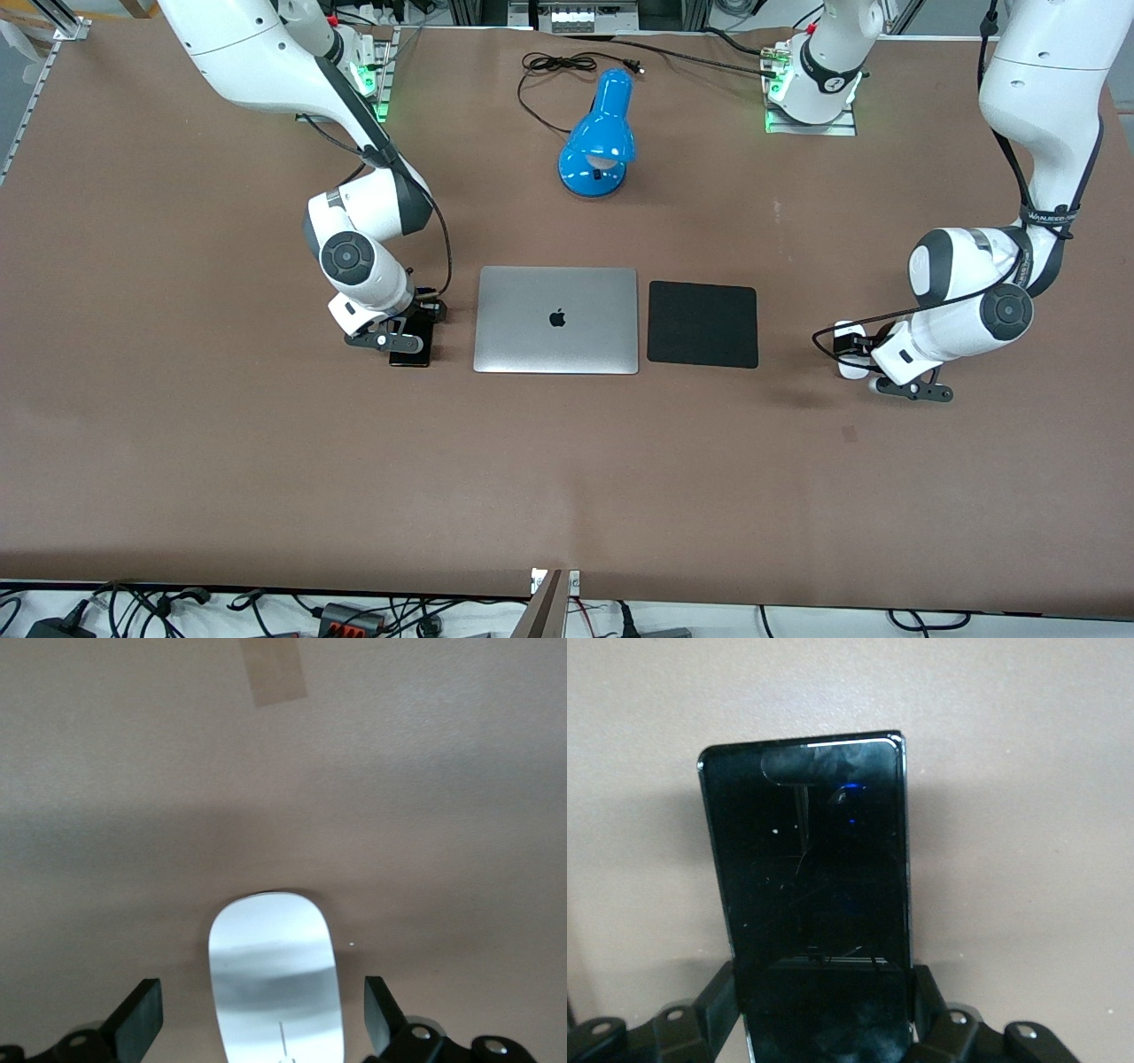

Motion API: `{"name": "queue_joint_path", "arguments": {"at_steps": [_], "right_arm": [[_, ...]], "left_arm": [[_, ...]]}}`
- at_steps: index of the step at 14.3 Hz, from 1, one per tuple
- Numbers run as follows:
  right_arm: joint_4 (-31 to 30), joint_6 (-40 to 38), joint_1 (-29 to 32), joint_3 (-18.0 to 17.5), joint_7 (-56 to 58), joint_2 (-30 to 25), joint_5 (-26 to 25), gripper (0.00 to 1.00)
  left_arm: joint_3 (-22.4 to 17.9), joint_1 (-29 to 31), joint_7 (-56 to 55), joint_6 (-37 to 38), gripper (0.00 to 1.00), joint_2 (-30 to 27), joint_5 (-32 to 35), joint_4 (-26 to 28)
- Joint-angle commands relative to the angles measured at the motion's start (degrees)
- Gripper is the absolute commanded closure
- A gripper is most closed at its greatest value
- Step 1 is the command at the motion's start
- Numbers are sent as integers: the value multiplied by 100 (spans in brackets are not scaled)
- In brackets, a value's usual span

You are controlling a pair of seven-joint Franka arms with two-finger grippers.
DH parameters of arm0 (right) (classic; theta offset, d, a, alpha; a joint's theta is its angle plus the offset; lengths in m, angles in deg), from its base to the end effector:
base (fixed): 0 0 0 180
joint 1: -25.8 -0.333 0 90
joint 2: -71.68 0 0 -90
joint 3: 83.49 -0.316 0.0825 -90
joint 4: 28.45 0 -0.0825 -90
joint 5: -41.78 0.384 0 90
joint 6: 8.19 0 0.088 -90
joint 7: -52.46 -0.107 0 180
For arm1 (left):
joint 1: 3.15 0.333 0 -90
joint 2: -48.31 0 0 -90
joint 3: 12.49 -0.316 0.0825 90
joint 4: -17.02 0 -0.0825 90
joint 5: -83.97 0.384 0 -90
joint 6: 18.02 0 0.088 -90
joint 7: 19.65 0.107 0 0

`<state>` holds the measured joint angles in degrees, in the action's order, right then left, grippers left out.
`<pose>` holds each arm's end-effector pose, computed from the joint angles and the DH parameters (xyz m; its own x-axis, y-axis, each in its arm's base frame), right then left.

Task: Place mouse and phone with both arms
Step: 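Set the phone beside the laptop while the left gripper grasps the mouse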

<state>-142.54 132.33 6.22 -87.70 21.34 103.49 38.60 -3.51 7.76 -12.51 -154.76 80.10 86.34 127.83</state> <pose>0.5474 0.2409 0.1724 0.9922 -0.0939 -0.0822 -0.0908 -0.9950 0.0409 0.6124 0.0236 0.1916 0.9907 -0.1056 -0.0864 -0.0998 -0.9927 0.0682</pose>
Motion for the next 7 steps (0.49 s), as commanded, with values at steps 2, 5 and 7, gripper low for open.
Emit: {"name": "queue_joint_path", "arguments": {"at_steps": [2, 5, 7], "right_arm": [[238, 10, -152, 26, -44, 159, -33, 54], [238, 2, -143, 26, 124, 159, -7, 3], [238, -7, -160, 26, 106, 168, -7, 0]], "left_arm": [[96, 25, -256, -45, 0, 3, 9, 151], [96, 42, -256, -343, 2, 161, 9, 247], [96, 34, -230, -371, 28, 153, 18, 292]]}}
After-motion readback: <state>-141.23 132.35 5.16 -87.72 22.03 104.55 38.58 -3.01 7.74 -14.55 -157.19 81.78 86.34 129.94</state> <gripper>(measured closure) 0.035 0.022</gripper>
